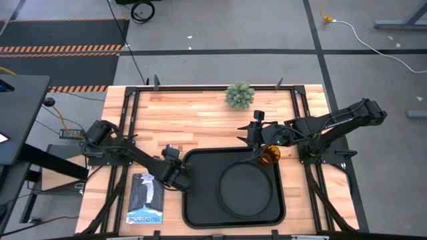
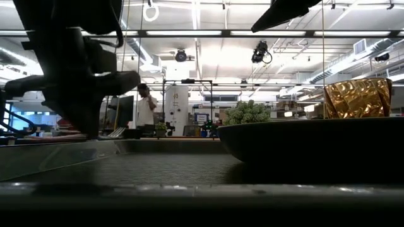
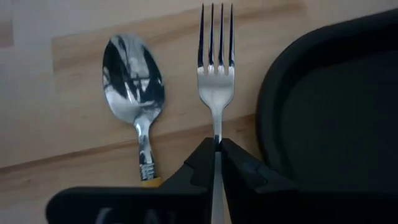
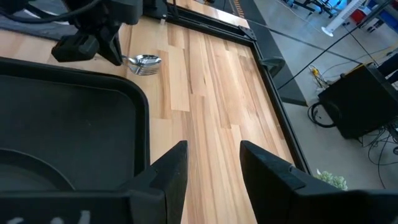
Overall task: Pick and place plate/cup/fork/spoon on tray
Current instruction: Put the orange fork on the left side of the black plate
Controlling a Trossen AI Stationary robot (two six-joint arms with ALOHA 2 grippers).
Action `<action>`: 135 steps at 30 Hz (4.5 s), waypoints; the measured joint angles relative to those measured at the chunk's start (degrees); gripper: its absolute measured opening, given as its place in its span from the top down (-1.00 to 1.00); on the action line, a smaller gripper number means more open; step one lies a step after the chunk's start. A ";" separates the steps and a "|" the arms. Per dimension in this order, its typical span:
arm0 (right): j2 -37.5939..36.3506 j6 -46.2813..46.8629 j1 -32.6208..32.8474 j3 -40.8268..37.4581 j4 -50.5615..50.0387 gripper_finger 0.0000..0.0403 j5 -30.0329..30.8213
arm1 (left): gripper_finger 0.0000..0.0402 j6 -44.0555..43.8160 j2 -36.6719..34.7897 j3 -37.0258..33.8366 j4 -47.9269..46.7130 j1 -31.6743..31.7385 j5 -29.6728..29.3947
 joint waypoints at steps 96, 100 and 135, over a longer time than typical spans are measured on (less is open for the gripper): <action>-1.97 1.09 -0.05 0.02 -5.51 0.24 1.10 | 0.53 23.18 23.98 35.30 0.08 -3.23 7.64; -1.97 1.10 -0.03 0.02 -5.03 0.24 -0.71 | 0.53 24.82 23.81 35.30 0.07 -3.32 7.77; -1.97 1.00 -0.05 0.00 -4.63 0.24 -1.42 | 0.54 44.45 23.22 35.28 3.26 -6.00 20.88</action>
